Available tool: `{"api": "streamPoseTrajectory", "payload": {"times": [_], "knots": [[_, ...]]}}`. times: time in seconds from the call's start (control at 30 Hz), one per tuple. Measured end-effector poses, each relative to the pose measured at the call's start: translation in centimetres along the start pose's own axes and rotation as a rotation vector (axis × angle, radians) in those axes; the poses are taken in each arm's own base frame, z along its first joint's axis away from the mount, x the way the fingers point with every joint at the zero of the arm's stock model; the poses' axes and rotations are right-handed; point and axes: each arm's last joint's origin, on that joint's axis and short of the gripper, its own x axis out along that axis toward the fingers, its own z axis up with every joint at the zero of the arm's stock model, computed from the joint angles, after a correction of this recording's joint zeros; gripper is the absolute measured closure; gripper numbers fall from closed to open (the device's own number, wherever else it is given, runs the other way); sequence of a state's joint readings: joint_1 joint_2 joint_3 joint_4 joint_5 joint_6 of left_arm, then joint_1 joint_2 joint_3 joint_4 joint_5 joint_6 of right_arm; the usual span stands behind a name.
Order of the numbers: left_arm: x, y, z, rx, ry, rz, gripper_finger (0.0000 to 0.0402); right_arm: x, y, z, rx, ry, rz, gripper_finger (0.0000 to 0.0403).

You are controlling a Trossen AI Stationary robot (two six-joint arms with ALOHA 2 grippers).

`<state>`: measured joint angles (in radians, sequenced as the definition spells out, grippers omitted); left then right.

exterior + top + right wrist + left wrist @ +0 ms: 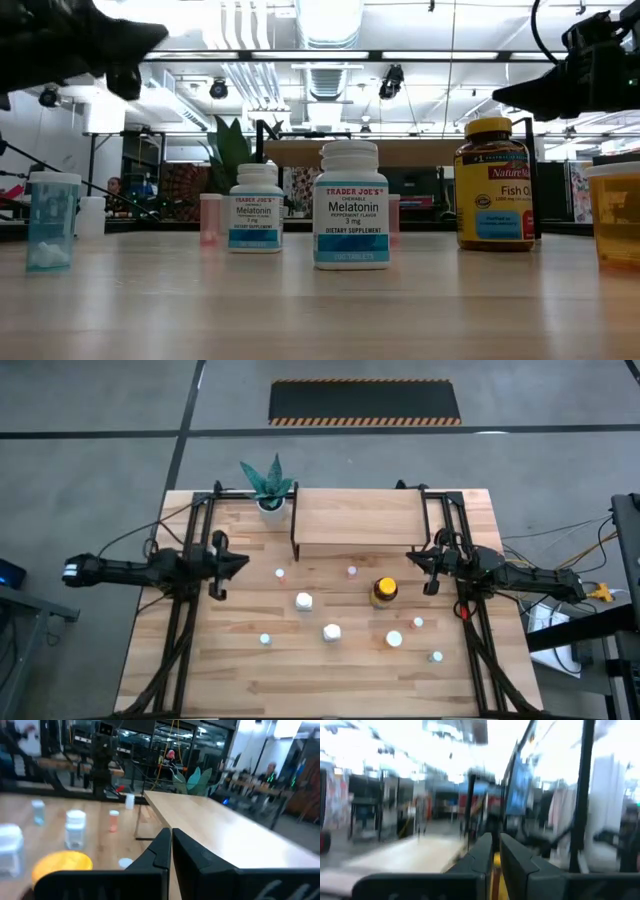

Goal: Pick and place medicine bottles onto shelf by color
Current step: Put the yellow medicine bottle on the shelf

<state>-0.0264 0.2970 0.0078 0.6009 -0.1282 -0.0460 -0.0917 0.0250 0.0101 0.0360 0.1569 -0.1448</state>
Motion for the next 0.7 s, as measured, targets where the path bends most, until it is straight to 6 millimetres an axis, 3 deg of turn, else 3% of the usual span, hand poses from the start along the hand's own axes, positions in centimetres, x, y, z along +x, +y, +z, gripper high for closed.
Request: {"api": "streamPoseTrajectory", "payload": {"times": [0.2,0.43,0.7], "knots": [[0.0,-0.1,0.7,0.023,-0.075,-0.025,0.0382,0.0,0.0,0.1,0.28,-0.015,-0.003,0.0394],[-0.3,-0.1,2.4,-0.002,-0.251,-0.031,0.0382,0.0,-0.1,0.4,0.252,-0.036,-0.004,0.0394],[-0.2,-0.1,2.5,0.04,-0.266,-0.015,0.0382,0.0,-0.1,0.4,0.37,-0.042,0.0,0.0394]]}}
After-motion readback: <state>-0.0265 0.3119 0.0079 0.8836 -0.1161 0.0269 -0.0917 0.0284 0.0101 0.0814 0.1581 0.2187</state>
